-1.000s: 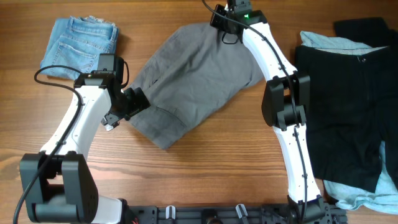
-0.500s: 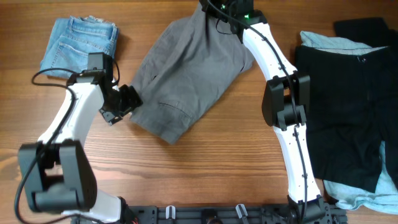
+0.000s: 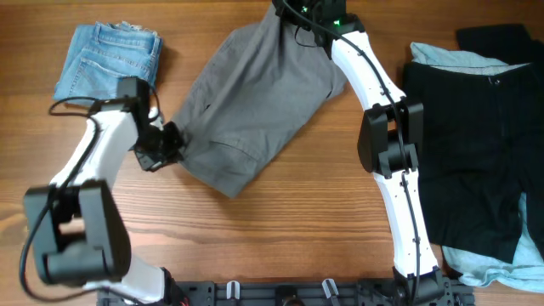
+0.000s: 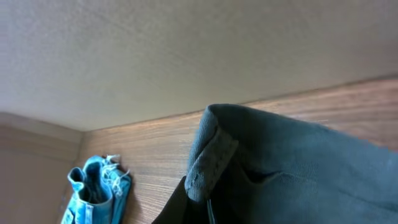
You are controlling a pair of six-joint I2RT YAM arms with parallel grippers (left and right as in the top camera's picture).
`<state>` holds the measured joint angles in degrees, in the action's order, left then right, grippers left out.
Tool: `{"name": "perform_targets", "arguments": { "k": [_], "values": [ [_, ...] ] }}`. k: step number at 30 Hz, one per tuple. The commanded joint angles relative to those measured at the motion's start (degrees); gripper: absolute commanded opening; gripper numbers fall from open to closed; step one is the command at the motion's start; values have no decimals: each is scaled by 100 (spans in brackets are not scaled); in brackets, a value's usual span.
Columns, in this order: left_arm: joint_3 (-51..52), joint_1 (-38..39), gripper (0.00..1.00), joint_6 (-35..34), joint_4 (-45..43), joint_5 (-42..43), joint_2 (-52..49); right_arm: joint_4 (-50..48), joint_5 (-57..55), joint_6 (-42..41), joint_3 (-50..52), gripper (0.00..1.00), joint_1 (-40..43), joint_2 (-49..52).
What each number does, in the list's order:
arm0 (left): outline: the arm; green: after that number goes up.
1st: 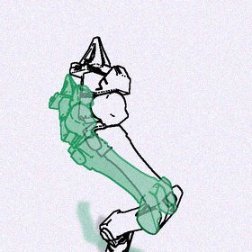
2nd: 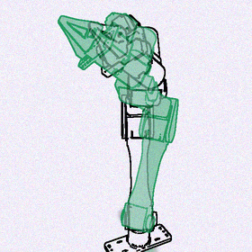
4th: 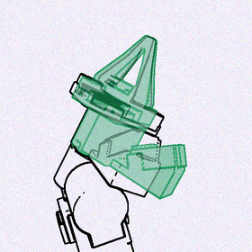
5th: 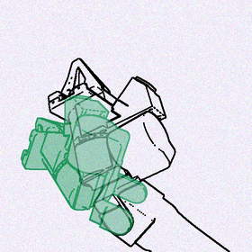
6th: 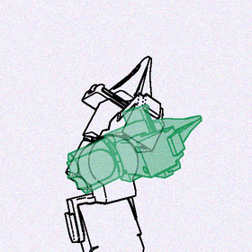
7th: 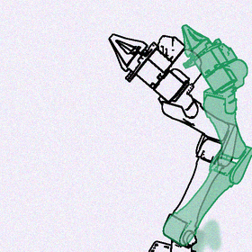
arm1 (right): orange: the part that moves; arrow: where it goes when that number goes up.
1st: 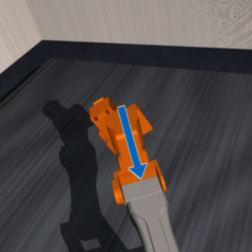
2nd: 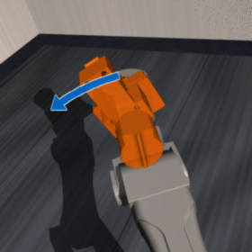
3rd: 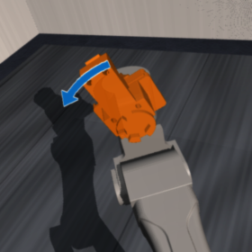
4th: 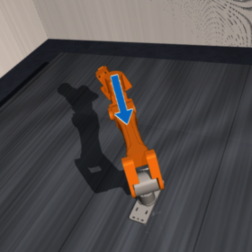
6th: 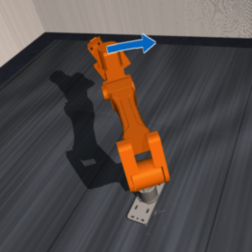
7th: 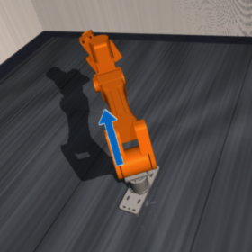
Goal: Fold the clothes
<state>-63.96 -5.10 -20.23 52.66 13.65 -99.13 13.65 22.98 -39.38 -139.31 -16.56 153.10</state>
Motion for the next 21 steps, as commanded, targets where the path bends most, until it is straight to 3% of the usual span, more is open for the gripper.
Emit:
{"name": "perform_targets", "arguments": {
  "k": [1, 4, 7, 10, 12, 13, 14, 15, 17, 19, 21],
  "values": [
    [-87, -232, 4, 7, -269, -2, 820, -256, 173, 190, -50, 7, 15, 33],
    [-85, -232, 4, 9, -546, -162, 800, -468, 144, 199, -50, 8, -13, 35],
    [-85, -232, 4, -37, -699, -844, 564, -577, -170, 487, -48, 8, -103, 35],
    [-85, -232, 8, -446, -931, -1375, 369, -579, -407, 492, -46, 11, -177, 39],
    [-85, -232, 27, -605, -988, -1506, 254, -551, -479, 494, -44, 27, -181, 59],
    [-85, -232, 55, -597, -990, -1528, 186, -525, -505, 503, -44, 48, -181, 68],
    [-85, -232, 94, -595, -988, -1528, 160, -463, -503, 614, -44, 85, -155, 68],
    [-87, -232, 100, -525, -953, -1530, 162, -308, -501, 837, -46, 100, -107, 68],
    [-87, -232, 100, -396, -723, -1515, 170, 409, -492, 1410, -46, 100, 101, 33],
    [-94, -229, 100, 173, -313, -706, 267, 1910, -498, 2168, -46, 100, 616, -142],
    [-92, -225, 100, 229, -269, -7, 293, 2841, -470, 2293, -46, 99, 1058, -221]
  ]
}}
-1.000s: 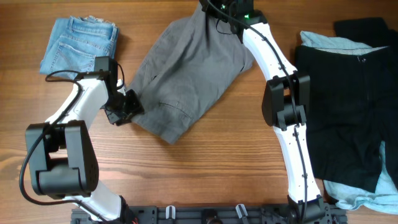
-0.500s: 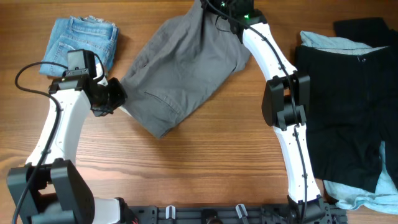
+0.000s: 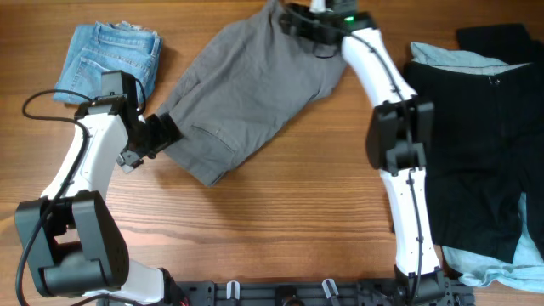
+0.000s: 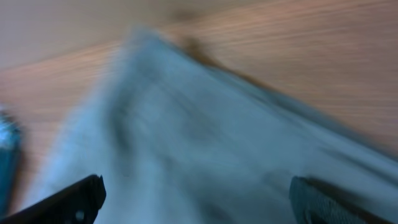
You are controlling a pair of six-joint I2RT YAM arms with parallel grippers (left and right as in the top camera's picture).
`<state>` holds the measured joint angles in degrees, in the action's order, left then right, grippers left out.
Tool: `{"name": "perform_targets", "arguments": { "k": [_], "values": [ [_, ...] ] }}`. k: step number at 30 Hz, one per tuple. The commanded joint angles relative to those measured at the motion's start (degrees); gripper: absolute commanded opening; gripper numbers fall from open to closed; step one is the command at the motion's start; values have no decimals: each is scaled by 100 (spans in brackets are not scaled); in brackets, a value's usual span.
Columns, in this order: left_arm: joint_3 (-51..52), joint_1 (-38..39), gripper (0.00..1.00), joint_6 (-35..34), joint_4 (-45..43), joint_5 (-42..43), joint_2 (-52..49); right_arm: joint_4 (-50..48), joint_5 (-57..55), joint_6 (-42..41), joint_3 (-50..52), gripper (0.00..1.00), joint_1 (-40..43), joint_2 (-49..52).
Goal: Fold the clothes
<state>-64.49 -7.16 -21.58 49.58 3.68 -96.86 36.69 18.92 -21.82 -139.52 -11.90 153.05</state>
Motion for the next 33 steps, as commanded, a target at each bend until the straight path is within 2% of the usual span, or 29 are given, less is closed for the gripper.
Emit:
{"name": "perform_targets", "arguments": {
  "k": [1, 5, 6, 9, 12, 13, 14, 15, 16, 17, 20, 22, 23, 25, 26, 27, 28, 29, 31, 33],
  "values": [
    [-39, -7, 100, 363, 35, 1228, 52, 1003, 70, 535, -24, 100, 852, -216],
    [-22, 24, 100, 361, -22, 1185, -46, 1615, 433, 1137, -24, 100, 1231, -175],
    [-22, 24, 99, 348, -74, 1182, -223, 1882, 289, 1443, -24, 99, 1231, -173],
    [-22, 76, 100, 319, -136, 1419, -667, 2426, -321, 1443, -24, 99, 1298, -177],
    [-22, 426, 94, 317, -470, 1646, -1325, 2754, -28, 1762, -24, 99, 1453, -188],
    [-22, 527, 86, 315, -562, 1644, -1451, 2898, 138, 1930, -24, 98, 1495, -190],
    [-22, 612, 67, 315, -638, 1622, -1574, 3104, 166, 2039, -24, 98, 1539, -199],
    [-22, 632, 40, 164, -629, 1438, -1637, 3348, 168, 2105, -24, 97, 1578, -201],
    [-24, 597, 17, -166, -538, 1008, -1639, 3687, 164, 2184, -24, 97, 1615, -201],
    [-26, 483, 7, -435, -356, 584, -1604, 3989, 168, 2162, -24, 97, 1644, -201],
    [-72, -157, 4, -542, -24, 103, -1519, 4745, 219, 2070, -24, 99, 1615, -199],
    [-170, -448, 4, -208, -101, 400, -1488, 4857, 640, 2179, -24, 100, 1523, -199],
    [-275, -562, 4, 0, -114, 595, -1488, 4701, 1051, 2385, -24, 100, 1423, -199],
    [-435, -654, 4, 81, -114, 610, -1488, 4044, 898, 2041, -22, 99, 1261, -190],
    [-496, -662, 4, 107, -114, 608, -1488, 3851, 970, 2006, -22, 77, 1189, -188],
    [-592, -662, 6, 186, -109, 608, -1488, 3858, 966, 1871, -24, 31, 1095, -177],
    [-645, -662, 7, 192, -107, 579, -1488, 3936, 981, 1891, -22, 11, 1029, -177],
    [-695, -664, 8, 197, -109, 501, -1488, 4017, 903, 1910, -22, 4, 981, -177],
    [-789, -695, 9, 380, -85, 363, -1488, 4343, 549, 1716, -24, 4, 960, -177],
    [-881, -776, 10, 492, 87, 59, -1488, 5021, -813, 715, -24, 4, 1034, -212]
  ]
}}
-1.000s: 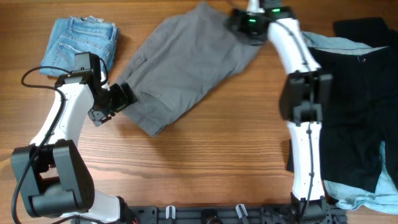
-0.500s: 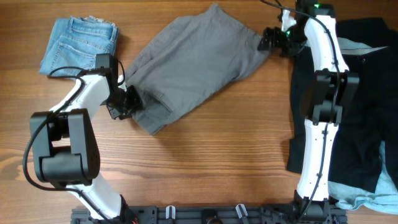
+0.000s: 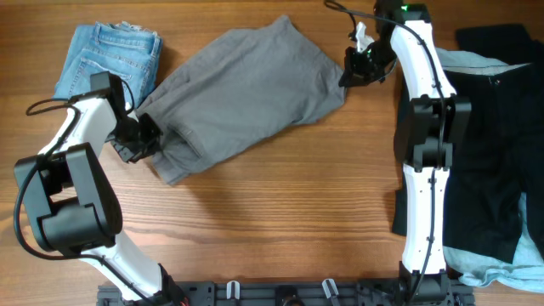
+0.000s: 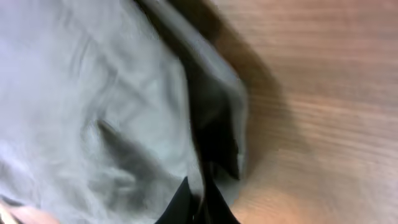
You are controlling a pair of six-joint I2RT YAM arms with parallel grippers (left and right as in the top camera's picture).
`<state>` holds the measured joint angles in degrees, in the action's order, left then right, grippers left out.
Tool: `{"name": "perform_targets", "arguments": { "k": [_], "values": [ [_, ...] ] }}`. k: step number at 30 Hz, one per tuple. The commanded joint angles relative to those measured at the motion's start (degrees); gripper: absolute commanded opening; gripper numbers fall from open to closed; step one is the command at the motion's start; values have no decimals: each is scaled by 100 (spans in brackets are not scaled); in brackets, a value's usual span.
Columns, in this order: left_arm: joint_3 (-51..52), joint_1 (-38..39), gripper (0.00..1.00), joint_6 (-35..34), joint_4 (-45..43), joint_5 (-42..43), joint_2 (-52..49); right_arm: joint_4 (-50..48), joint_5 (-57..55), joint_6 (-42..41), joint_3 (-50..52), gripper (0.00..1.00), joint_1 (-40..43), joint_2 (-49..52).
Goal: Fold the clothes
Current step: 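Spread the shorts flat, left gripper pulling left, right gripper pulling right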
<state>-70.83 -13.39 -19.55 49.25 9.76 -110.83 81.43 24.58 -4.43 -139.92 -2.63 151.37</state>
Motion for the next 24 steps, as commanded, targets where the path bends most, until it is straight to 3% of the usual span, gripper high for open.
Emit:
{"name": "perform_targets", "arguments": {
  "k": [1, 4, 5, 6, 7, 9, 10, 13, 14, 15, 16, 18, 20, 21, 23, 24],
  "values": [
    [-291, -195, 10, 302, 229, -750, -92, 994, -1982, -1233, 15, 4, 166, -81],
    [-509, -343, 12, 693, 568, -966, -92, 1080, -1587, -920, 17, 4, 208, -238],
    [-636, -369, 14, 719, 697, -1095, -92, 1075, -1364, -938, 15, 31, 205, -306],
    [-758, -374, 21, 723, 789, -1132, -92, 973, -1307, -927, 15, 50, 205, -350],
    [-914, -374, 60, 723, 879, -1113, -92, 688, -1303, -748, 15, 54, 219, -374],
    [-1115, -374, 74, 743, 1082, -1069, -92, 262, -1290, -601, 15, 52, 238, -407],
    [-1220, -372, 75, 745, 1287, -1021, -92, 68, -1222, -568, 15, 52, 262, -492],
    [-1285, -374, 80, 741, 1698, -138, -92, -629, 931, 1244, 15, 52, 205, -907],
    [-1285, -372, 80, 741, 1722, 350, -92, -861, 1438, 1316, 15, 54, 122, -942],
    [-1285, -372, 80, 739, 1720, 629, -92, -1132, 1405, 1180, 15, 61, 22, -929],
    [-1285, -372, 76, 737, 1722, 726, -92, -1523, 925, 997, 17, 61, -94, -909],
    [-1281, -372, 75, 737, 1790, 859, -92, -2199, -210, 396, 17, 77, -243, -905],
    [-1274, -337, 75, 739, 1952, 953, -92, -1971, -332, 334, 15, 68, -273, -905],
    [-1274, -308, 72, 739, 2085, 1003, -92, -1539, -337, 227, 15, 50, -267, -905],
    [-1276, -247, 66, 791, 2341, 1244, -44, -780, -315, 463, 15, 33, -260, -911],
    [-1276, -236, 63, 1043, 2400, 1580, 81, -417, -323, 787, 15, 29, -260, -1003]
  ]
}}
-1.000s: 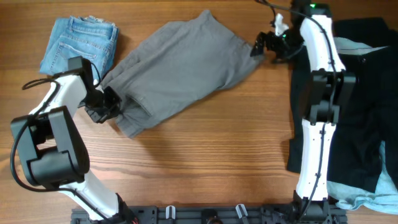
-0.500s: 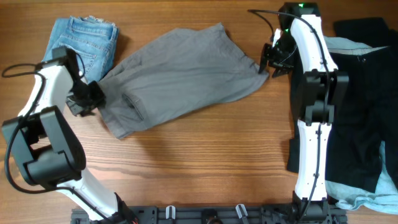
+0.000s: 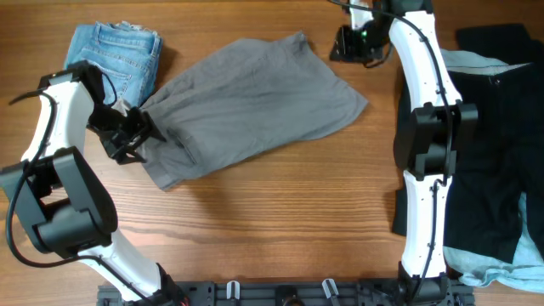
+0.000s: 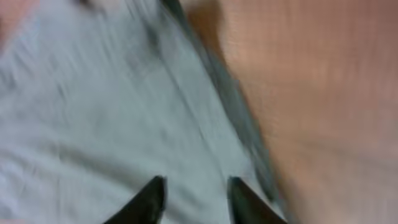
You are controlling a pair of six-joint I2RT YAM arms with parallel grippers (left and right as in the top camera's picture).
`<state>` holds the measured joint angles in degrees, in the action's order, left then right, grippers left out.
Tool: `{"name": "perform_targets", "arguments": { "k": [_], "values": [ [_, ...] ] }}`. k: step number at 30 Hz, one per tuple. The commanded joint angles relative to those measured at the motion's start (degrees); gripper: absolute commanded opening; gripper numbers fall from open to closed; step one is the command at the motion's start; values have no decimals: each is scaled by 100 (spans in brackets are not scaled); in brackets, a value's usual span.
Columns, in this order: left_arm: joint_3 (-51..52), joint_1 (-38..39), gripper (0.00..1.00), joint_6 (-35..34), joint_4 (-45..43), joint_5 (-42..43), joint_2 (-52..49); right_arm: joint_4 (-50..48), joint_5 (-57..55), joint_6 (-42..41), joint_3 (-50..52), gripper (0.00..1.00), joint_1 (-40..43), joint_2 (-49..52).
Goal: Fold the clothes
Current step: 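Spread the shorts flat, left gripper pulling left, right gripper pulling right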
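Observation:
A grey garment point(image 3: 255, 106) lies spread out flat across the middle of the table. In the overhead view my left gripper point(image 3: 129, 136) sits against the garment's left end, and its jaws are too small and dark to read. At the table's far edge, my right gripper point(image 3: 344, 44) is just right of the garment's top corner. The blurred right wrist view shows that gripper point(image 4: 196, 180) open, nothing between its dark fingertips point(image 4: 155, 190), with the grey cloth point(image 4: 112, 112) below and bare wood to the right.
Folded blue jeans point(image 3: 110, 55) lie at the far left corner, close behind my left arm. A heap of black and light blue clothes point(image 3: 489, 144) covers the right side of the table.
My right gripper was shut on the garment's right edge and is now open, farther back by the top corner. The garment lies flatter and wider. My left gripper sits slightly farther left.
First the garment hung bunched between my grippers, the right one holding its top end at the far edge. It then lay more and more stretched, my left end moving leftward and my right end rightward. Now it lies flat and the right gripper has let go.

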<state>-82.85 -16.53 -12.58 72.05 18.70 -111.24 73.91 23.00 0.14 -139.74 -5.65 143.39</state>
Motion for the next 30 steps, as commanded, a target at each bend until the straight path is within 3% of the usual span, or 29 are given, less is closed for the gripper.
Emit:
{"name": "perform_targets", "arguments": {
  "k": [1, 4, 6, 8, 13, 15, 16, 17, 19, 21, 22, 23, 26, 30],
  "values": [
    [-74, 90, 63, 492, 131, 1040, 490, 540, -162, 328, -2, 31, 42, -387],
    [-74, 90, 64, 485, 35, 918, 1814, 1095, -616, 455, -2, 33, 33, -1541],
    [-74, 144, 79, 216, -85, -461, 3156, 1259, -710, 402, -2, 43, 33, -2758],
    [-72, 153, 84, -57, -11, -1078, 3788, 1467, -874, 319, -2, 52, -4, -3449],
    [-72, 153, 96, -116, 612, -1355, 4409, 1823, -1178, -90, 221, 56, -203, -5143],
    [-63, 153, 100, -118, 640, -1429, 4393, 1818, -1637, -643, 824, 67, -203, -5504],
    [-63, 153, 100, -120, 608, -1381, 4367, 1770, -1731, -750, 1196, 69, -203, -5501],
    [-63, 153, 100, -138, 608, -1377, 4330, 1469, -1888, -870, 1882, 82, -203, -5445],
    [-63, 155, 100, -138, 627, -1279, 4264, 487, -1753, -1178, 3097, 96, -201, -5195],
    [-63, 153, 100, -140, 686, -1279, 4210, -715, -979, -1447, 4131, 97, -201, -4496],
    [-61, 155, 100, -160, 723, -1276, 4170, -1106, -890, -1731, 4334, 93, -201, -4103],
    [-50, 155, 100, -238, 796, -1276, 4103, -1451, -918, -2197, 4404, 83, -201, -3598],
    [286, 155, 100, -332, 730, -1279, 3980, -2439, -763, -3257, 4404, 82, -188, -2391],
    [1488, 155, 100, -616, 39, -1207, 3657, -3331, -372, -2949, 4404, 89, -188, -1554]
  ]
}}
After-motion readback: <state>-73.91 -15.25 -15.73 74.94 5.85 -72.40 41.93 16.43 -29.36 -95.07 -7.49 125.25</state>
